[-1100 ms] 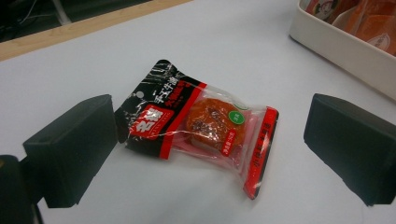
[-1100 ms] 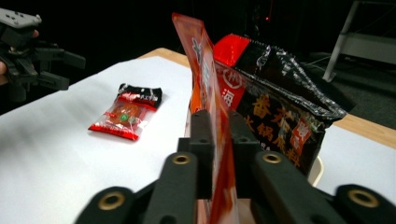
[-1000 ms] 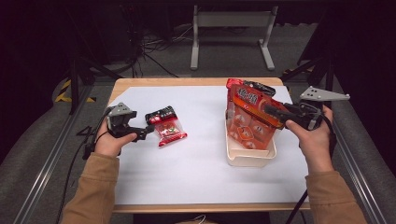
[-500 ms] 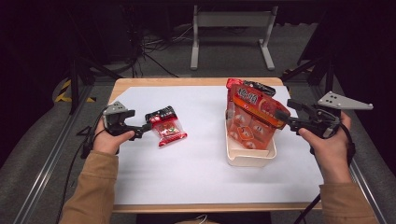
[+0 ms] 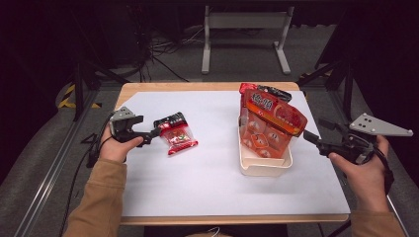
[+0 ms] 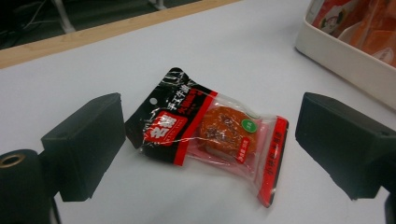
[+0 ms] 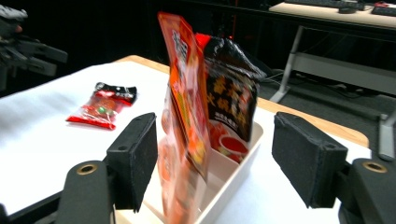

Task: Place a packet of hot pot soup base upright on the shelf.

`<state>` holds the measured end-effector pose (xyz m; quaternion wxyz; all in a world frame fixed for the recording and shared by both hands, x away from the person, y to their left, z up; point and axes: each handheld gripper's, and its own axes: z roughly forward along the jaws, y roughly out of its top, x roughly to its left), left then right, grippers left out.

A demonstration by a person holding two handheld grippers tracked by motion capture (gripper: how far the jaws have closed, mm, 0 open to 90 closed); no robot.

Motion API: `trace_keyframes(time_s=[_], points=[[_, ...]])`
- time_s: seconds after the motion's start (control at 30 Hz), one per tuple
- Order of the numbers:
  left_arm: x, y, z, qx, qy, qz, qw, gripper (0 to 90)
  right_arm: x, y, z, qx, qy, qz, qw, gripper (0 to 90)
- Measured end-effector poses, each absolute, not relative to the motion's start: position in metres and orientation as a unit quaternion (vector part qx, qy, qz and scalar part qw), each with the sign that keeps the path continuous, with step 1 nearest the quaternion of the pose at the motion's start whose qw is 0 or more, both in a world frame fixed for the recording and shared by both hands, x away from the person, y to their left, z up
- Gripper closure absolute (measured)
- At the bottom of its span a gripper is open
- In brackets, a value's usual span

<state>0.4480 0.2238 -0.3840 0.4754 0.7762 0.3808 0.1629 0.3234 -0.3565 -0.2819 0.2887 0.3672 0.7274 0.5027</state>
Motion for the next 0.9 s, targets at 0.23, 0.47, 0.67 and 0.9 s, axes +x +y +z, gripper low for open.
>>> trace_keyframes(time_s=[0.23,0.47,0.67,0.9], points=[[0.448,0.225,-0.384,0.776,0.381,0.174,0.472,8.6,0.318,-0.367,-0.302,0.377,0.719,0.506,0.291,32.6],[0.45,0.232,-0.385,0.767,0.392,0.175,0.478,8.6,0.324,-0.373,-0.329,0.392,0.736,0.473,0.284,32.6],[0.454,0.236,-0.388,0.763,0.396,0.176,0.48,8.8,0.326,-0.374,-0.338,0.4,0.73,0.471,0.293,33.7],[0.464,0.235,-0.398,0.76,0.402,0.171,0.482,14.4,0.332,-0.377,-0.351,0.407,0.73,0.466,0.29,37.3]])
